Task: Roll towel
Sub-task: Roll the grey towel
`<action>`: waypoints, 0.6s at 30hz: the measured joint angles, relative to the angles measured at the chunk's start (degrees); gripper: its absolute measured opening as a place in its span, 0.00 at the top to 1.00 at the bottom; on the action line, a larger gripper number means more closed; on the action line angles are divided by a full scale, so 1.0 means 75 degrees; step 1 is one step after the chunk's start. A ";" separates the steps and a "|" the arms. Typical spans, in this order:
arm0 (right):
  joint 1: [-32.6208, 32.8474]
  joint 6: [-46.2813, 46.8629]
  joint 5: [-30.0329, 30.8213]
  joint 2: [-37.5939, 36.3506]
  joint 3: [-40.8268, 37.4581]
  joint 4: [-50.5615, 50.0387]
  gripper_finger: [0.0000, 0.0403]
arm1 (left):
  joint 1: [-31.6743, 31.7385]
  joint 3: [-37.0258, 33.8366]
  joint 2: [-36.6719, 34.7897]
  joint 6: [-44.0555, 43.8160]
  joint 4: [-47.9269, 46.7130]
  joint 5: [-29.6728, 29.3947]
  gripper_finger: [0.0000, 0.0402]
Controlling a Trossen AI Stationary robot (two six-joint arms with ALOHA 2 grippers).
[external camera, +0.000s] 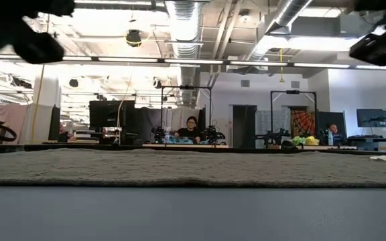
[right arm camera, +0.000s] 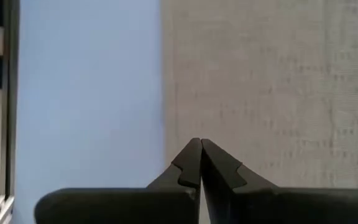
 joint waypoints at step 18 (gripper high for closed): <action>0.1823 0.0644 -0.0201 0.1305 -0.0012 -0.0164 0.51 | -0.3350 -0.1392 0.1297 -0.2752 0.3249 -0.1362 0.56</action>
